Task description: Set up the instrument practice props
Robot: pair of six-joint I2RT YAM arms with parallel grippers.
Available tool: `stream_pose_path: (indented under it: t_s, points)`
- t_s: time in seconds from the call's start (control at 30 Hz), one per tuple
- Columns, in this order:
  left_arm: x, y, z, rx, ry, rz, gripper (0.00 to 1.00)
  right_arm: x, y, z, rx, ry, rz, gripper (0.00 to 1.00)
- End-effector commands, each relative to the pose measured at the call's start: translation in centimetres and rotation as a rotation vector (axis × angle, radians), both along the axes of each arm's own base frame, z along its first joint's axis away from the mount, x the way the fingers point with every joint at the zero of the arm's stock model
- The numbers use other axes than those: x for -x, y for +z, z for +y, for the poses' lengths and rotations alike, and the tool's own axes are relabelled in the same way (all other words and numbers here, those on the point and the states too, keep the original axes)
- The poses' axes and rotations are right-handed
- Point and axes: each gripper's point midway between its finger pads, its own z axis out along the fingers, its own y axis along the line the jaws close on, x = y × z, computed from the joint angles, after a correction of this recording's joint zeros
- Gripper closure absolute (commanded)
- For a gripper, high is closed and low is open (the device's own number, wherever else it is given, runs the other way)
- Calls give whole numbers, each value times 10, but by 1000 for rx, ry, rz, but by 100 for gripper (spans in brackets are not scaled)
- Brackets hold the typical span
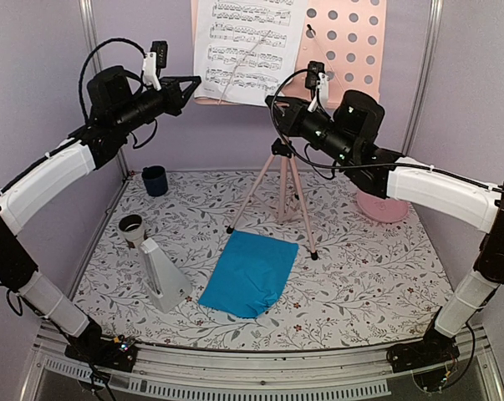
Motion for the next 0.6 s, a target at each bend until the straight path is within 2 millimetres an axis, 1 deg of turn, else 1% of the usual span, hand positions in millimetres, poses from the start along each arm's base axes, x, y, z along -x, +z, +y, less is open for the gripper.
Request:
stream_pose_path:
  t_s: [0.0,0.2,0.33,0.5,0.57]
  points:
    - [-3,11,8,2,49,-26,100,-14,-37,0,49,-36,102,100]
    - [1,9,12,10,61,-27,100,-16,-21,-12,34,-96,66,100]
    - [1,7,13,9,65,-23,100,-19,-17,-13,32,-112,60,100]
    - [2,6,11,16,56,-19,100,-20,-16,-19,28,-142,61,93]
    - [4,7,10,17,48,-21,100,-18,-13,-21,26,-144,55,84]
